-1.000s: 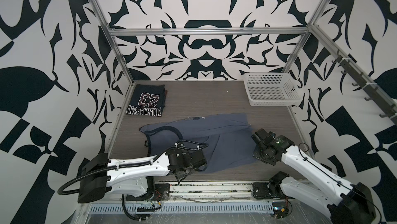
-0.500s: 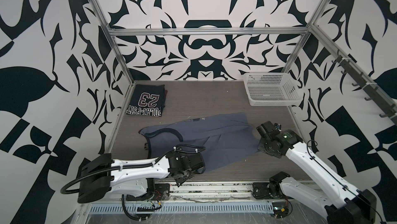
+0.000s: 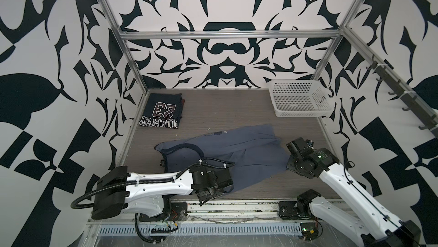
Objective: Fold and stack the tank tops
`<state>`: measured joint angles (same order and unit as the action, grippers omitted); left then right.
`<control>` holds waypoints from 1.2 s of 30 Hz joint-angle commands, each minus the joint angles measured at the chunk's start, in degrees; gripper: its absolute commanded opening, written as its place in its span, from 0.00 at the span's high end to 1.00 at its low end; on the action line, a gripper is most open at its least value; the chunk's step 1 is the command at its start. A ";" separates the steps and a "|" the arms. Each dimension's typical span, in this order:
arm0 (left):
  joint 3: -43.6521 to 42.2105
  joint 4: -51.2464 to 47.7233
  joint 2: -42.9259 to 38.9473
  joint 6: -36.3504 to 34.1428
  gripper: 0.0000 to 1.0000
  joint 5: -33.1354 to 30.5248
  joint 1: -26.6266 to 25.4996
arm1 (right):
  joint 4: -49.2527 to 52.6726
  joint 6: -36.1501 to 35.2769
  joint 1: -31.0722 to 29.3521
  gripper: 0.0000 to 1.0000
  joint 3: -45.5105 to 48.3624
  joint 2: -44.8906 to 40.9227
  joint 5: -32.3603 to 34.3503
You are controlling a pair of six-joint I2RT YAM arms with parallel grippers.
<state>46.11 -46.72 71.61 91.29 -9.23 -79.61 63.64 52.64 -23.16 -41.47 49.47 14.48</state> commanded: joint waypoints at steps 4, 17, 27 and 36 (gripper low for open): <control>2.09 -5.44 5.51 2.44 0.58 -2.48 -2.65 | -0.88 0.73 0.22 1.00 0.03 0.28 -0.33; -5.97 5.64 7.91 5.48 0.66 -1.25 -2.39 | -0.71 0.80 0.28 1.00 0.78 -0.78 -0.51; -7.66 7.28 11.49 5.57 0.77 2.04 -2.12 | -0.68 0.98 0.26 1.00 0.61 -0.96 -0.15; 0.62 -1.11 8.73 2.21 0.99 -2.16 -2.38 | 0.16 -0.14 0.22 1.00 -1.53 -0.52 1.10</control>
<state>42.54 -42.19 81.58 94.50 -9.43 -81.78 62.74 52.58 -23.07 -40.77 49.08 13.78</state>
